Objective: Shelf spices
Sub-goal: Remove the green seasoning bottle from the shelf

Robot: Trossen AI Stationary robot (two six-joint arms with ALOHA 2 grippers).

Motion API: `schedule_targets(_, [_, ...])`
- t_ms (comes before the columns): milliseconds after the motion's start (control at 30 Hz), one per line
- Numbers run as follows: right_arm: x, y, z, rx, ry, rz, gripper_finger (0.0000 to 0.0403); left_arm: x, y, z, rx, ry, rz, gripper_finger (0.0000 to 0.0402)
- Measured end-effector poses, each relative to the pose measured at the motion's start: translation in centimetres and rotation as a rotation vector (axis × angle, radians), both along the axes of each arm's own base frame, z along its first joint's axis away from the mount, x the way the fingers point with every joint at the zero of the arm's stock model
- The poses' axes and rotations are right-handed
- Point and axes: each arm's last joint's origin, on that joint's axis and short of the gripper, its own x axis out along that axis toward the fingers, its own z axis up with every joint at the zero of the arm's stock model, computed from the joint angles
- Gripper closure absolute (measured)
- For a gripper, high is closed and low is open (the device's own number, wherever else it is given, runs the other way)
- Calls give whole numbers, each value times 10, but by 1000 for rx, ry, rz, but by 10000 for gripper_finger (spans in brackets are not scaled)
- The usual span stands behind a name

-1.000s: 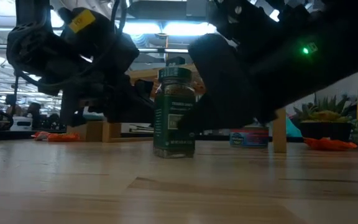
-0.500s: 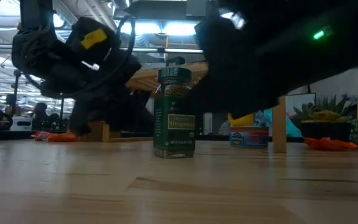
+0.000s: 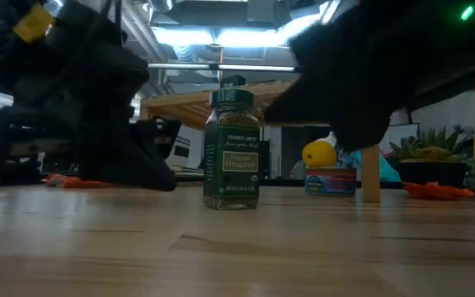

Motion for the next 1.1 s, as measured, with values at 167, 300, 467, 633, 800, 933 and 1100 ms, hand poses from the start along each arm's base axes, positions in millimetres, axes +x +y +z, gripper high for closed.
schedule_targets(167, [-3,-11,-5,19,44,-44,403,1,-2,-4,4,11,0,401])
schedule_targets(300, [-8,-14,-7,24,52,-67,403,11,-5,-8,0,-10,3,401])
schedule_targets(467, [-8,-16,-8,53,62,-77,403,31,-9,-17,15,-22,-4,401])
schedule_targets(633, [-4,-23,-10,80,82,-87,403,37,-11,-21,9,-21,0,401])
schedule_targets(800, [-1,-30,-16,133,61,-96,403,36,-10,-20,15,-17,0,401])
schedule_targets(933, [-1,-30,-19,152,44,-92,403,35,-10,-22,33,-2,13,401])
schedule_targets(1100, [2,-27,-18,182,14,-81,403,36,-4,-22,42,3,34,401])
